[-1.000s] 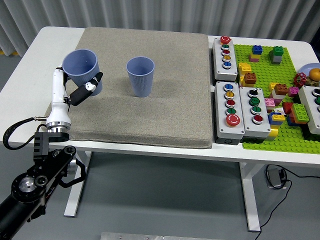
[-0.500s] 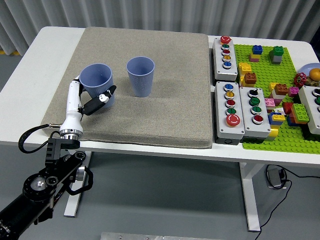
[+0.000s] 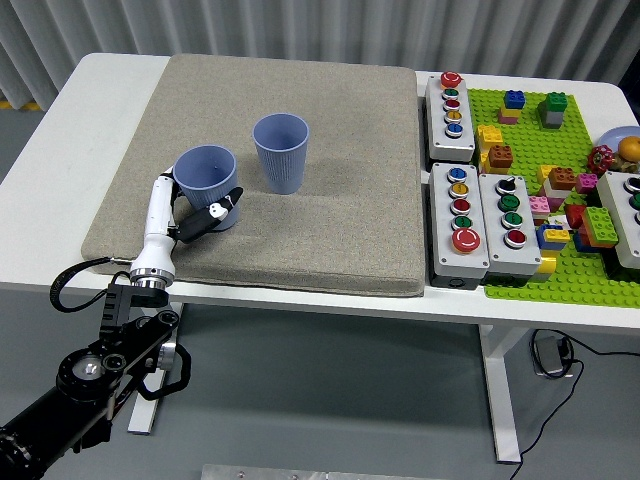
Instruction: Pick cup pour cup place
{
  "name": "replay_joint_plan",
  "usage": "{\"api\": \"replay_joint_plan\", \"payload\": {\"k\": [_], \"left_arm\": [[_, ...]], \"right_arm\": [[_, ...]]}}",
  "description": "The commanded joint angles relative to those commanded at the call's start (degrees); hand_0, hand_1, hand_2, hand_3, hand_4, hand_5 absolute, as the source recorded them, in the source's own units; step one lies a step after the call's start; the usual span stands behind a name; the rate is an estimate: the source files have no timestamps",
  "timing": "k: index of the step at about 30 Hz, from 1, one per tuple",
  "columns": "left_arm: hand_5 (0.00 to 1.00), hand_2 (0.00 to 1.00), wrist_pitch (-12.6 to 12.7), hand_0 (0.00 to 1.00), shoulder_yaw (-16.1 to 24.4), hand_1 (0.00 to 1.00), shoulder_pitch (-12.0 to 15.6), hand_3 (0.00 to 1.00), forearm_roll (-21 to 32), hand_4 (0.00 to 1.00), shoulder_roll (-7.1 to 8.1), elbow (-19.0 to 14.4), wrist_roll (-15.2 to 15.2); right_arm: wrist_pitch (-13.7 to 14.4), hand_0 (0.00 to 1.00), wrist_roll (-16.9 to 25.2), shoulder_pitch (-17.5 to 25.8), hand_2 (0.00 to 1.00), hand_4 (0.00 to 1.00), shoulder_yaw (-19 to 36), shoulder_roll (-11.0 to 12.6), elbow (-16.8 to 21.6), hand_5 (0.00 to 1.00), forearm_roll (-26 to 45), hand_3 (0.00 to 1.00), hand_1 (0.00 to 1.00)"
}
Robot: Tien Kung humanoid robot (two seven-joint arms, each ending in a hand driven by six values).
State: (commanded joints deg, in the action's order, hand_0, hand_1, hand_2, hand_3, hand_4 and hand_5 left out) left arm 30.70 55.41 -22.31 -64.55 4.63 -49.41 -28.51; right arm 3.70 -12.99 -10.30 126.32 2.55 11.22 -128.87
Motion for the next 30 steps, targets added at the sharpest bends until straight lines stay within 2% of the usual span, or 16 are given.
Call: {"api": "replay_joint_plan", "payload": {"k": [8, 9, 20, 21, 30], "left_arm": [[0.249, 0.540, -0.65, 0.529, -0.40, 0.520, -0.31, 0.512, 0.21, 0.744, 0.04, 1.24, -0.32], [0.274, 0.547, -0.70, 0.535, -0.41, 0.524, -0.25, 0.510, 0.19, 0.763, 0.05, 1.29, -0.35], [0.282, 0.557, -1.56, 0.542, 0.40, 0.534, -0.53, 0.520, -1.53, 0.774, 0.82, 1.45, -0.37], [0.310, 0.565, -1.59, 0.554, 0.53, 0.537, -0.51, 0.538, -1.58, 0.791, 0.85, 1.43, -0.38], [0.317, 0.574, -1.75, 0.554, 0.39, 0.538, -0.48, 0.550, -1.71, 0.800, 0.79, 1.65, -0.38]], "right_arm": [[0.03, 0.688, -0.01, -0.08, 0.582, 0.002, -0.13, -0.02, -0.01, 0.162, 0.14, 0.578, 0.653], [0.05, 0.688, -0.02, -0.06, 0.582, 0.002, -0.16, -0.03, -0.02, 0.161, 0.21, 0.578, 0.653], [0.01, 0.688, -0.09, 0.19, 0.582, 0.002, -0.14, -0.08, 0.01, 0.157, 0.01, 0.578, 0.653], [0.02, 0.688, -0.08, 0.21, 0.582, 0.002, -0.15, -0.08, 0.01, 0.160, 0.02, 0.577, 0.653], [0.01, 0.688, -0.11, 0.19, 0.582, 0.002, -0.13, -0.09, 0.02, 0.159, -0.05, 0.577, 0.654]]}}
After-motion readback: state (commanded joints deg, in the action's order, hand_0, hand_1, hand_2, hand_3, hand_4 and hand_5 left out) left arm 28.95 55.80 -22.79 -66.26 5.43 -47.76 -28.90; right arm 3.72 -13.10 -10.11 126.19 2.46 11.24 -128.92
